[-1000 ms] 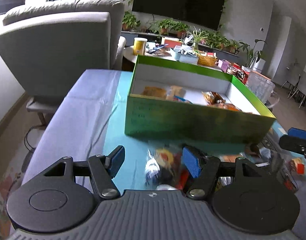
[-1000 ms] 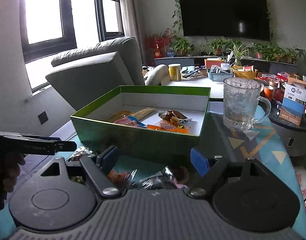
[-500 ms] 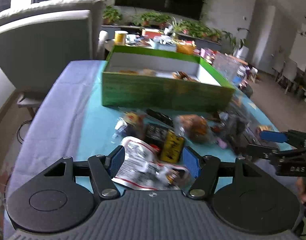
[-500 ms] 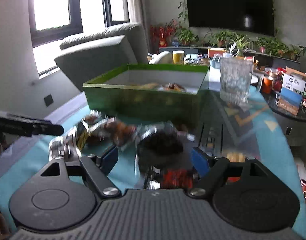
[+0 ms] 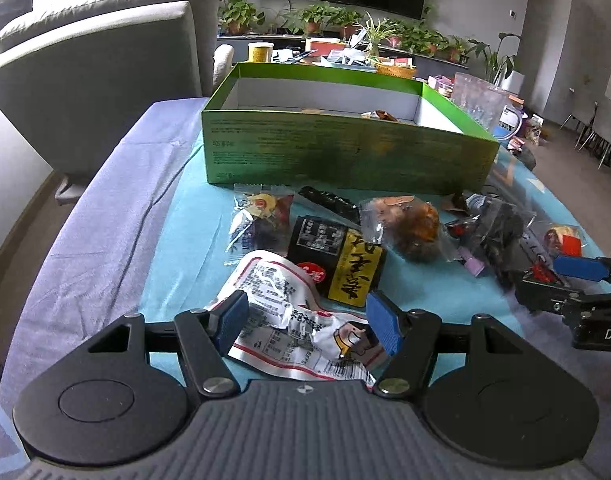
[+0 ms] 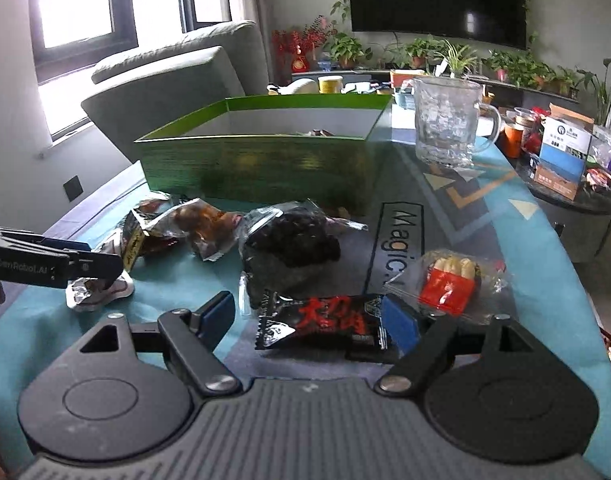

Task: Organize snacks
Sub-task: 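Grasp the white-red snack packet with the left tool while the right grasps the black-red packet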

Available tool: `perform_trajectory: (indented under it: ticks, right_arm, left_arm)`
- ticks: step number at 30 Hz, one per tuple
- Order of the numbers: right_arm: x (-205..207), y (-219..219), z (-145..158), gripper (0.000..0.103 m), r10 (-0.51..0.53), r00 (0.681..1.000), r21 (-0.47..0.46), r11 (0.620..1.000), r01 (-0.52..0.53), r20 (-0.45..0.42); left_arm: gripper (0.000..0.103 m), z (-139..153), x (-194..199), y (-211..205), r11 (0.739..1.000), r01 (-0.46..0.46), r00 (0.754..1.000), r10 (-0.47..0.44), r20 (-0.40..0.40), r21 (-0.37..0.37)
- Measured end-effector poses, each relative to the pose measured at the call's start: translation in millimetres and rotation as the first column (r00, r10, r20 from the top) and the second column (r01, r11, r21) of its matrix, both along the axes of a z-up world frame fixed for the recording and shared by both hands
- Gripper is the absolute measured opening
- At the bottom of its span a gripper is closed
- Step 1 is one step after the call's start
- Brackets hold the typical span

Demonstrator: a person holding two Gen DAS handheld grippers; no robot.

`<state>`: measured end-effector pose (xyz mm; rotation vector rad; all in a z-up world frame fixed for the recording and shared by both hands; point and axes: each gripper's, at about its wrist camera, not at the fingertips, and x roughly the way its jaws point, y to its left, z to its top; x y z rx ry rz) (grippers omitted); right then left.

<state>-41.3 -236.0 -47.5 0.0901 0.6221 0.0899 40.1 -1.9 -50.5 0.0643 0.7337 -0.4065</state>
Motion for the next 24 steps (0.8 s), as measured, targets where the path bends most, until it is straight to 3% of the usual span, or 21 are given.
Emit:
perform_trajectory:
  ticks: [7, 12, 16, 20, 24]
  right_arm:
    - [2.9, -0.9, -5.4, 0.059, -0.022, 0.999, -0.009, 1.000, 0.022, -0.023]
    - [5.7, 11.0, -7.0, 0.059, -0.007, 0.999, -0.084, 0.996, 0.003, -0.045]
    - [2.8, 14.6, -4.0, 0.059, 0.026, 0.999, -0.089, 0.996, -0.029, -0.039]
    - [-0.7, 15.6, -4.2, 0.059, 0.027, 0.999, -0.093, 0.995, -0.031, -0.036]
    - [-1.8, 15.9, -3.9, 0.059, 0.033, 0.999, -0.090, 0.995, -0.036, -0.032]
  left_arm:
    - [0.063, 0.1, -0.6, 8.0, 1.000, 0.018, 1.000, -0.019, 0.010, 0.016]
    - [0.062, -0.6, -0.6, 12.2, 0.974, 0.207, 0.977, -0.211, 0.037, 0.087]
    - [0.058, 3.8, 4.3, 14.1, 0.949, 0.304, 0.951, -0.308, 0.035, 0.087]
    - [0.060, 13.8, -2.7, 17.2, 0.961, 0.262, 0.958, -0.270, 0.095, 0.092]
    - [0.067, 15.9, -2.6, 19.7, 0.992, 0.108, 0.993, -0.110, 0.032, 0.071]
